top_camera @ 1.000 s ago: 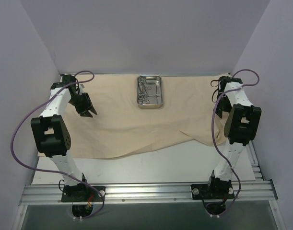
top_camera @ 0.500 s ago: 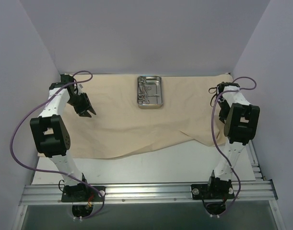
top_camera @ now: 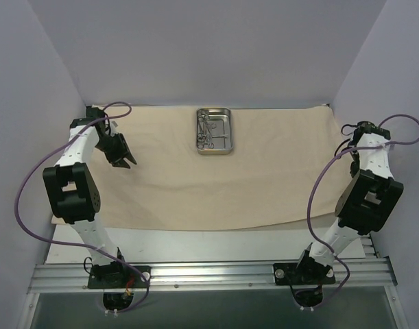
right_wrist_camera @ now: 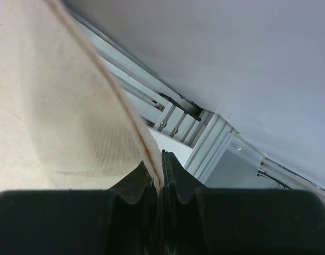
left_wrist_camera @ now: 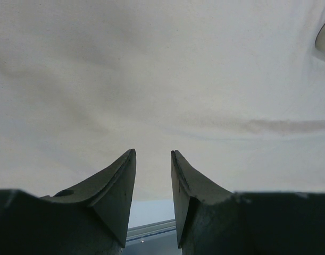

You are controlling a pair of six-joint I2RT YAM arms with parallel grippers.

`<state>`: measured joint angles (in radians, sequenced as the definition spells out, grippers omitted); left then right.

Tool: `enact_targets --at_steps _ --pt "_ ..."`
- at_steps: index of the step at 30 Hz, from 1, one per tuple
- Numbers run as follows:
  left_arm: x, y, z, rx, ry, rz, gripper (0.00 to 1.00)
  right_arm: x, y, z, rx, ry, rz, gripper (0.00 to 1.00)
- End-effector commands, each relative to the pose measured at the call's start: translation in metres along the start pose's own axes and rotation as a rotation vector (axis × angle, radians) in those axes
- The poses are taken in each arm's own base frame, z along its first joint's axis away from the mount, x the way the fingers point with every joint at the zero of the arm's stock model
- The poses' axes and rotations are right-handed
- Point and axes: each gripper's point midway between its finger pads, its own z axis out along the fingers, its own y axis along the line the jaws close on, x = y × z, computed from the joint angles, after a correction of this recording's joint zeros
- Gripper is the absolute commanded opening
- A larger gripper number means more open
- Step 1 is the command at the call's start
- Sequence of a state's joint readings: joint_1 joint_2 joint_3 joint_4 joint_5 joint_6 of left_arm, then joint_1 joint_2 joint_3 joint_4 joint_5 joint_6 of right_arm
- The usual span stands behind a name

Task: Open and lay out the surgical kit
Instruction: Smooth out the surgical kit at the center of the board.

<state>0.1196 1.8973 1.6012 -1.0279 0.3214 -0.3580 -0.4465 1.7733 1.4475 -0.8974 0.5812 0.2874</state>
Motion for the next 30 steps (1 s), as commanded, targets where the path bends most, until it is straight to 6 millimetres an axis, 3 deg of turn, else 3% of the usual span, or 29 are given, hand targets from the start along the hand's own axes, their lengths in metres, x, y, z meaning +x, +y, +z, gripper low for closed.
enact_targets --at_steps 1,9,14,18,19,20,21,22,24,25,27,29,30 --pt "-0.009 -0.002 -0.006 0.026 -0.029 0.01 0.42 -0.007 -0.021 -0.014 0.032 -0.062 0.01 0.0" --pt "-0.009 0.008 -0.007 0.018 -0.036 -0.01 0.42 0.0 -0.04 -0.015 0.038 -0.083 0.059 0.0" --pt "-0.011 0.008 -0.012 0.018 -0.043 -0.011 0.42 0.006 -0.038 -0.013 0.028 -0.072 0.044 0.13" --pt "-0.008 0.011 -0.015 0.0 -0.046 -0.014 0.42 0.005 -0.027 -0.019 -0.024 -0.063 0.025 0.46" --pt "-0.009 0.012 -0.015 -0.009 -0.049 -0.012 0.42 -0.003 -0.023 -0.029 -0.063 -0.085 0.033 0.53" --pt "-0.008 0.017 -0.017 -0.034 -0.052 -0.017 0.42 -0.009 -0.007 -0.044 -0.107 -0.123 0.008 0.65" --pt "-0.009 0.019 -0.018 -0.047 -0.058 -0.017 0.42 -0.016 0.006 -0.057 -0.137 -0.163 0.008 0.68" --pt "-0.011 0.021 -0.019 -0.057 -0.065 -0.024 0.42 -0.031 0.02 -0.076 -0.184 -0.228 0.009 0.68" --pt "-0.014 0.028 -0.021 -0.088 -0.074 -0.043 0.42 -0.04 0.08 -0.101 -0.324 -0.279 -0.043 0.65" --pt "-0.016 0.033 -0.022 -0.1 -0.078 -0.06 0.41 -0.043 0.1 -0.108 -0.37 -0.288 -0.05 0.58" --pt "-0.02 0.043 -0.02 -0.137 -0.081 -0.078 0.38 -0.052 0.155 -0.117 -0.489 -0.298 -0.079 0.31" --pt "-0.026 0.052 -0.017 -0.162 -0.081 -0.092 0.23 -0.061 0.203 -0.117 -0.595 -0.296 -0.103 0.0" --pt "-0.028 0.057 -0.014 -0.178 -0.079 -0.1 0.17 -0.056 0.223 -0.124 -0.654 -0.288 -0.131 0.0"
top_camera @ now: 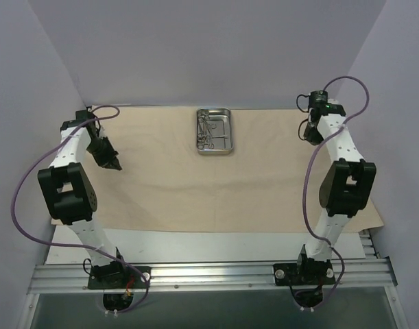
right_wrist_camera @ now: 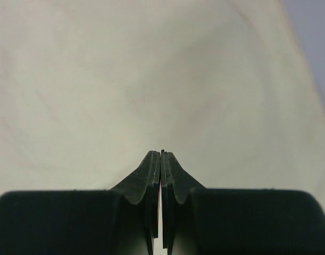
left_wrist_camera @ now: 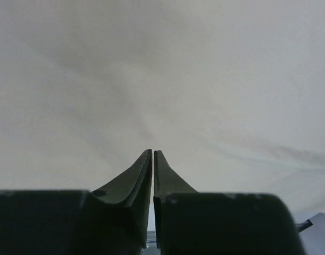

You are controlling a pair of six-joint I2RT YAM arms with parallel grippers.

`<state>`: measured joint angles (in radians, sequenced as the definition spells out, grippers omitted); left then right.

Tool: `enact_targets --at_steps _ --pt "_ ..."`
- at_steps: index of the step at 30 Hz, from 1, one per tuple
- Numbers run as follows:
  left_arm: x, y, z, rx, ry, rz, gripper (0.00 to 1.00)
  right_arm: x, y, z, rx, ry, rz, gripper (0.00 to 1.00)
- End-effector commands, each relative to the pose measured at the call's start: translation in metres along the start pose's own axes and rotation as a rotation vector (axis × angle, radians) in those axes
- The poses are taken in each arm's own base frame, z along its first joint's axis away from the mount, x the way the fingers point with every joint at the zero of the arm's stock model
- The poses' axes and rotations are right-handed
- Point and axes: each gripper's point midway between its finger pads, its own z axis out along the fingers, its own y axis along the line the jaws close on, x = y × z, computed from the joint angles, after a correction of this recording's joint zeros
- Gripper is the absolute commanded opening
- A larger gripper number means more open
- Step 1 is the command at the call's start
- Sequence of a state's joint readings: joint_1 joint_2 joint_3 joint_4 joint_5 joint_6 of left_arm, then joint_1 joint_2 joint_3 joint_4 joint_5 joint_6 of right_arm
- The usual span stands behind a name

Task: Open and lay out the surgical kit
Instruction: Smooth out the surgical kit at the center of the board.

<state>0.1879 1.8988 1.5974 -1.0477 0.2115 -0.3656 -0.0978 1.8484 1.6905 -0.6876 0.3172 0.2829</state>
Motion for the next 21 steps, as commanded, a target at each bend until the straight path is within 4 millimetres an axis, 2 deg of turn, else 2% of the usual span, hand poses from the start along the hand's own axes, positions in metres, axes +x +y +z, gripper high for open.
enact_targets --at_steps 1,2,3,4,5,7,8,10,11,13,16,18,19,21 --pt "-0.022 0.015 -0.004 -0.061 -0.044 -0.036 0.12 0.008 0.063 0.038 -0.189 0.068 0.015 0.0" --pt "-0.023 0.019 0.006 -0.071 -0.027 -0.042 0.05 0.006 0.081 0.049 -0.225 0.065 0.013 0.0" --pt "-0.023 0.023 0.011 -0.095 -0.01 -0.049 0.03 0.009 0.099 0.05 -0.266 0.072 -0.003 0.0" --pt "-0.025 0.031 0.014 -0.142 -0.01 -0.061 0.02 0.01 0.114 0.051 -0.312 0.084 -0.005 0.0" --pt "-0.026 0.036 0.022 -0.163 0.015 -0.076 0.02 0.015 0.127 0.063 -0.325 0.097 -0.014 0.0" --pt "-0.028 0.042 0.03 -0.175 0.025 -0.111 0.02 0.021 0.154 0.064 -0.41 0.118 -0.029 0.0" --pt "-0.027 0.046 0.037 -0.184 0.041 -0.127 0.02 0.026 0.161 0.075 -0.419 0.13 -0.028 0.0" --pt "-0.024 0.053 0.048 -0.194 0.077 -0.156 0.02 0.035 0.184 0.073 -0.461 0.136 -0.063 0.0" --pt "-0.025 0.055 0.049 -0.206 0.079 -0.158 0.02 0.044 0.19 0.081 -0.467 0.164 -0.078 0.0" --pt "-0.018 0.063 0.057 -0.24 0.116 -0.178 0.02 0.048 0.195 0.086 -0.474 0.183 -0.089 0.0" --pt "0.0 0.078 0.062 -0.278 0.177 -0.23 0.02 0.076 0.199 0.098 -0.476 0.26 -0.108 0.0" --pt "0.016 0.093 0.065 -0.323 0.214 -0.262 0.02 0.089 0.202 0.1 -0.484 0.283 -0.121 0.0" --pt "0.02 0.102 0.066 -0.329 0.225 -0.292 0.02 0.102 0.201 0.102 -0.481 0.311 -0.131 0.0" --pt "0.028 0.113 0.069 -0.331 0.248 -0.324 0.02 0.116 0.205 0.099 -0.498 0.338 -0.132 0.0"
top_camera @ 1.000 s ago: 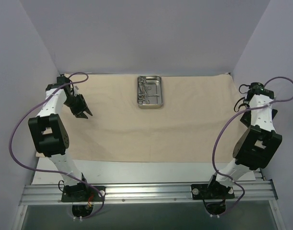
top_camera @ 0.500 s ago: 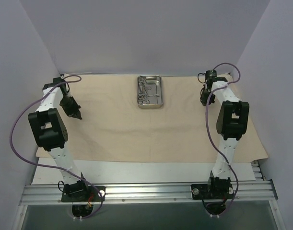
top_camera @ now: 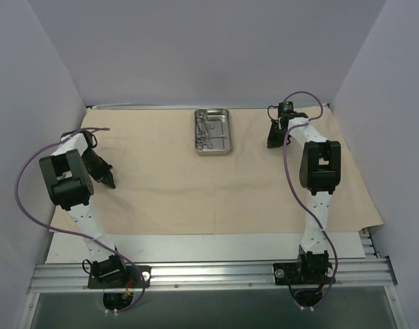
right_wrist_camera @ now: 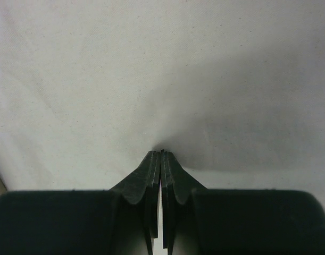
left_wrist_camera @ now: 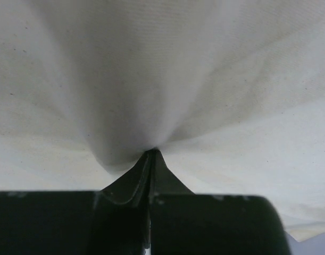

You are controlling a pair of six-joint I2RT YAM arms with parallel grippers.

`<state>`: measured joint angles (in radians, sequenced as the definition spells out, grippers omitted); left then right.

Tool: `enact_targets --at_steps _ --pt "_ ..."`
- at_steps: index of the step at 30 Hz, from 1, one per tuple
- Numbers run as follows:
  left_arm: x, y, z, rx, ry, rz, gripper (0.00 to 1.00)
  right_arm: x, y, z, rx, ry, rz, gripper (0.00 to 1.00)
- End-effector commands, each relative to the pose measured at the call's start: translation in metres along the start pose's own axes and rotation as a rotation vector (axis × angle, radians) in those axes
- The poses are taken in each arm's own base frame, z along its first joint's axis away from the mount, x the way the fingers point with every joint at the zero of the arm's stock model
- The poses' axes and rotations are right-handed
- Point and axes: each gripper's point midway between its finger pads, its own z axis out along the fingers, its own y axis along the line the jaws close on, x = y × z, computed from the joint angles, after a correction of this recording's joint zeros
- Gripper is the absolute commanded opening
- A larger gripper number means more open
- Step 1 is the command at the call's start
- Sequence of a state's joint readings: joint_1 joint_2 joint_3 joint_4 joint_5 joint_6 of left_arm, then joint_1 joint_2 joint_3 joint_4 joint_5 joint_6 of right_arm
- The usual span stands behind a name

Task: Open and lay out the surgical kit
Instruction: Smooth out the surgical kit at the center of the board.

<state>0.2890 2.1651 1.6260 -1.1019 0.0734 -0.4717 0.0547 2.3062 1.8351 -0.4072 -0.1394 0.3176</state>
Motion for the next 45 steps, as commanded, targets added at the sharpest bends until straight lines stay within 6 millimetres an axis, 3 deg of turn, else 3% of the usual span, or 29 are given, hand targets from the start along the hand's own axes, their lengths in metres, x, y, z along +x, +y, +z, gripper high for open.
enact_targets --at_steps 1,5,7,12,14,17,21,24,28,29,32,37,40,43,45 --pt "0.016 0.044 0.016 -0.098 0.077 -0.09 0.02 0.062 0.001 0.018 -0.019 0.176 0.021 0.0" --pt "0.013 0.068 0.017 -0.107 0.075 -0.132 0.02 0.092 0.005 0.018 -0.02 0.229 0.017 0.0" --pt "0.007 0.072 0.016 -0.11 0.061 -0.131 0.02 0.098 0.008 0.015 -0.035 0.235 0.029 0.0" --pt "-0.019 0.057 0.01 -0.062 -0.001 -0.104 0.02 0.107 -0.001 0.017 -0.008 0.249 0.05 0.0" --pt "-0.031 0.047 0.008 -0.039 -0.01 -0.099 0.02 0.101 -0.012 0.015 0.005 0.229 0.079 0.0" --pt "-0.036 0.033 0.01 -0.009 0.002 -0.067 0.02 0.105 -0.034 0.014 0.034 0.244 0.128 0.0" --pt "-0.045 0.022 0.005 -0.016 -0.028 -0.031 0.02 0.121 -0.044 0.013 0.038 0.261 0.167 0.0" --pt "-0.038 0.022 0.009 -0.021 0.001 -0.018 0.02 0.135 -0.046 0.013 0.029 0.28 0.192 0.0" --pt "-0.027 0.027 0.005 -0.021 -0.003 -0.005 0.03 0.127 -0.052 0.025 0.06 0.284 0.158 0.0" --pt "-0.026 0.028 0.003 -0.022 -0.005 -0.005 0.07 0.103 -0.06 0.025 0.067 0.242 0.177 0.0" --pt "-0.018 0.032 -0.013 -0.026 -0.013 -0.002 0.21 0.084 -0.069 0.022 0.077 0.225 0.181 0.0" --pt "-0.007 0.029 -0.067 0.02 -0.108 0.003 0.36 0.026 -0.041 -0.019 0.007 0.093 0.103 0.06" --pt "-0.018 0.025 -0.096 0.029 -0.21 0.016 0.39 0.003 -0.018 -0.036 -0.069 0.034 0.096 0.11" --pt "-0.04 0.023 -0.105 -0.002 -0.248 0.003 0.38 0.001 -0.005 -0.029 -0.103 0.063 0.06 0.09" --pt "-0.044 0.025 -0.088 -0.03 -0.207 -0.005 0.3 0.004 -0.006 -0.022 -0.102 0.079 0.062 0.06"
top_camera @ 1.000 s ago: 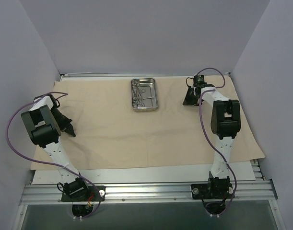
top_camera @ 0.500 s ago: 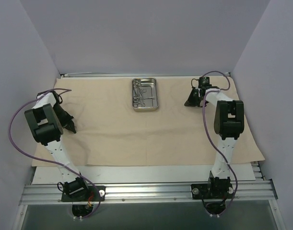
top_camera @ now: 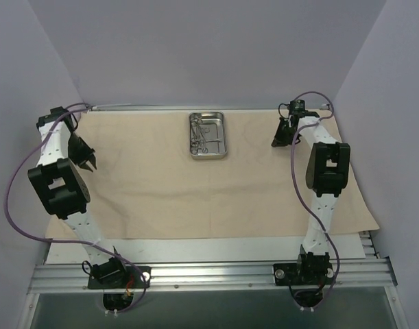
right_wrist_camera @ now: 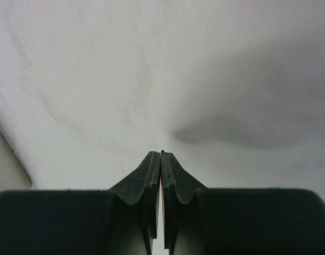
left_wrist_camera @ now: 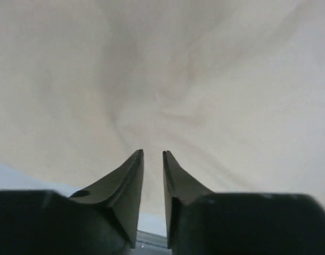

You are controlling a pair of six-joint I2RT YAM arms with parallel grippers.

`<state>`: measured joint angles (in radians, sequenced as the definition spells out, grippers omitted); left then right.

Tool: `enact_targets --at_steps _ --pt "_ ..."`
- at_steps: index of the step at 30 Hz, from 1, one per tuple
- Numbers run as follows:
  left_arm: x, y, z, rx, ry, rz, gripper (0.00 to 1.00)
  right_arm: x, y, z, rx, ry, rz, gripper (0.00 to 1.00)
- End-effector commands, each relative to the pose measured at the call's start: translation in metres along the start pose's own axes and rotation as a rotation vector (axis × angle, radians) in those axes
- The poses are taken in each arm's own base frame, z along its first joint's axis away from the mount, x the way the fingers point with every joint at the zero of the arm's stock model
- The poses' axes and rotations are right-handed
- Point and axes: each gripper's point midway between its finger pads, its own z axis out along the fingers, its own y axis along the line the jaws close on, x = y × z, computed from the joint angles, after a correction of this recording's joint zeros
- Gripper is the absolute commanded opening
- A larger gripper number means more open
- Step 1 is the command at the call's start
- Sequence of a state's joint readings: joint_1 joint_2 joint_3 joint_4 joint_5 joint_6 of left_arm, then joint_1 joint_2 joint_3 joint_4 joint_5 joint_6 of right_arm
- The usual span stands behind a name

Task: Open and lay out the surgical kit
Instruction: Smooth out the surgical kit at the center of the board.

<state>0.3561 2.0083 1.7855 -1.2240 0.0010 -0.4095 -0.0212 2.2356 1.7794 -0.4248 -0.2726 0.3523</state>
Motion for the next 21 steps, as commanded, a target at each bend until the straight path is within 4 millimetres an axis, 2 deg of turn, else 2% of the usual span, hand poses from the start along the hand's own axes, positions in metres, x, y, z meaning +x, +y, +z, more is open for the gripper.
enact_targets --at_steps 1,2,3,5,12,14,16,18,19,20,21 --pt "-0.014 0.006 0.018 -0.071 0.011 -0.002 0.25 0.009 0.006 0.005 -0.007 0.056 -0.036 0.05" --pt "-0.014 0.008 0.032 -0.088 0.037 0.001 0.14 0.008 0.005 0.009 -0.005 0.045 -0.028 0.01" --pt "-0.015 0.012 0.039 -0.101 0.045 -0.004 0.09 0.018 -0.003 0.015 0.01 0.067 -0.015 0.0" --pt "-0.018 0.018 0.057 -0.136 0.056 0.004 0.03 0.02 -0.028 0.025 0.061 0.076 0.017 0.0" --pt "-0.02 0.027 0.093 -0.197 0.108 0.023 0.02 0.031 -0.102 0.046 0.236 0.128 0.095 0.0" --pt "-0.021 0.028 0.099 -0.203 0.109 0.03 0.02 0.033 -0.112 0.048 0.243 0.139 0.107 0.0" --pt "-0.025 0.026 0.093 -0.198 0.085 0.033 0.02 0.031 -0.103 0.047 0.197 0.144 0.075 0.0" --pt "-0.031 0.022 0.072 -0.177 0.033 0.023 0.07 0.018 -0.079 0.036 0.135 0.113 0.044 0.0" --pt "-0.032 0.019 0.061 -0.154 0.02 0.01 0.12 0.013 -0.067 0.029 0.106 0.101 0.027 0.0" --pt "-0.034 0.015 0.043 -0.127 -0.01 0.001 0.22 0.001 -0.051 0.01 0.089 0.069 0.004 0.02" --pt "-0.033 0.011 0.033 -0.109 -0.02 -0.005 0.27 0.0 -0.033 0.0 0.075 0.06 -0.033 0.02"
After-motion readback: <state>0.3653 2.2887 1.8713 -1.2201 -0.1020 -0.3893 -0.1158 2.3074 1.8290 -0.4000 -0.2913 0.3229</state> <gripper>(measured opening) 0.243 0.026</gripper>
